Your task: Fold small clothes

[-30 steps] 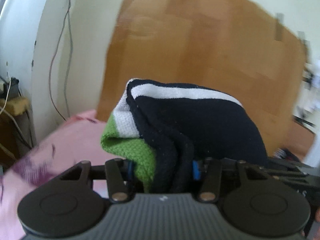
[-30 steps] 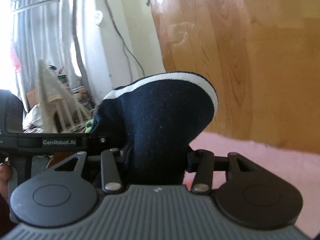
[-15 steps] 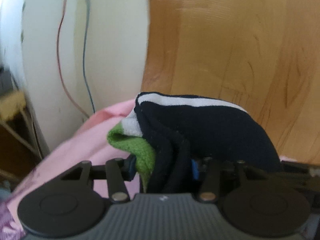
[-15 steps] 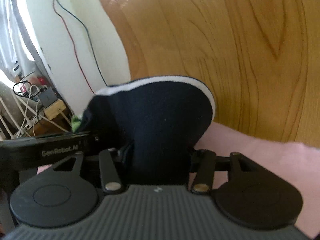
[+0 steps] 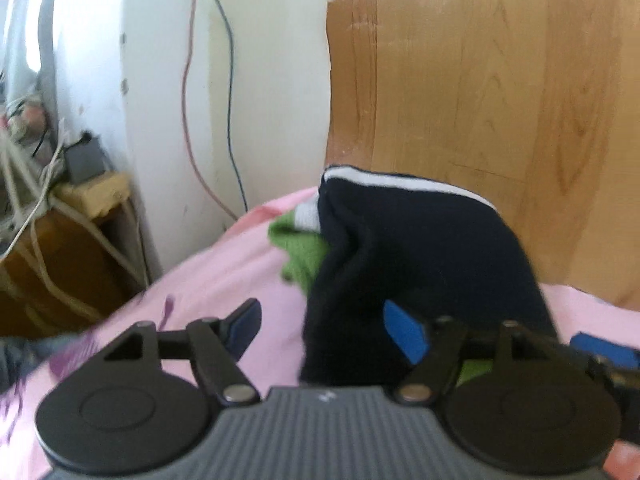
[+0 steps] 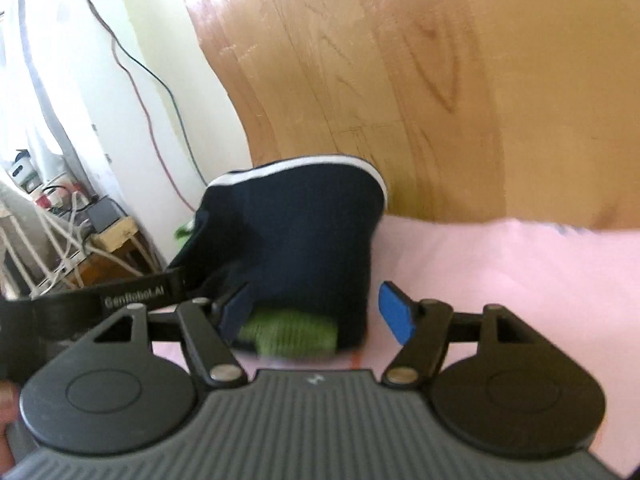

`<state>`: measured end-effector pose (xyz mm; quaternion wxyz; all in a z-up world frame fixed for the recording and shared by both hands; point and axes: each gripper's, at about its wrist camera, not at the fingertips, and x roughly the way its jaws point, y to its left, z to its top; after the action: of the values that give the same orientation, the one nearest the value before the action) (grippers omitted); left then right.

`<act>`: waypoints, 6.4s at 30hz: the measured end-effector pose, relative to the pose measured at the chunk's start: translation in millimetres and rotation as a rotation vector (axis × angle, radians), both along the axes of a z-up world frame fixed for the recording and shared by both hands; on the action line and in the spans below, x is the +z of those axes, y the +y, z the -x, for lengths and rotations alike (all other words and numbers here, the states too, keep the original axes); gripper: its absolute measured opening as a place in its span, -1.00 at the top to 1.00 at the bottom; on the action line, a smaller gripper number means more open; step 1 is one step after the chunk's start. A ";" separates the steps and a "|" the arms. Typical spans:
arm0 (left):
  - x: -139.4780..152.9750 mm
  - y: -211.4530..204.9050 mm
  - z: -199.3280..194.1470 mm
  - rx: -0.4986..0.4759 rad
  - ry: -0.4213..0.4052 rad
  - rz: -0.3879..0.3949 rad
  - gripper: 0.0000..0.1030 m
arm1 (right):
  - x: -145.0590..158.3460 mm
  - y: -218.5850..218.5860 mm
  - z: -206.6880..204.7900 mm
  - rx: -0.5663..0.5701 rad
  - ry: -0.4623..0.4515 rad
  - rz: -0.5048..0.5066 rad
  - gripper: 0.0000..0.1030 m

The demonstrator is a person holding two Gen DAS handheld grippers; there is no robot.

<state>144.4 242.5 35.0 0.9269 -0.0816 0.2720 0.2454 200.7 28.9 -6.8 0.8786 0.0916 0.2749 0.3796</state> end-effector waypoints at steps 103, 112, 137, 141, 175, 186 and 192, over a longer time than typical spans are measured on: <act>-23.7 -135.8 174.7 0.030 -0.042 -0.185 -0.99 | -12.0 -79.1 122.3 -0.091 -0.119 -0.007 -0.56; -23.6 -134.7 177.4 0.019 -0.058 -0.175 -0.99 | -12.2 -78.9 121.4 -0.082 -0.119 -0.002 -0.56; -8.1 -147.7 192.7 0.034 0.017 -0.104 -1.00 | -3.6 -110.5 164.4 -0.033 -0.163 0.074 -0.69; 1.5 -163.5 196.9 0.010 0.051 -0.107 -1.00 | -6.7 -126.1 166.1 -0.072 -0.147 0.052 -0.70; 31.0 -201.6 212.7 -0.055 0.087 -0.080 -1.00 | 11.1 -148.2 191.0 -0.093 -0.127 -0.007 -0.73; 32.4 -204.1 217.7 -0.126 0.058 -0.052 -1.00 | 10.0 -152.4 195.0 -0.123 -0.106 0.002 -0.73; 33.8 -200.3 223.4 -0.161 0.054 -0.025 -1.00 | 8.7 -152.1 198.0 -0.142 -0.102 0.004 -0.73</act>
<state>-79.0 42.3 68.7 0.9369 -0.0415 0.2993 0.1757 2.7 -123.2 1.9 0.9164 0.0895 0.2233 0.3197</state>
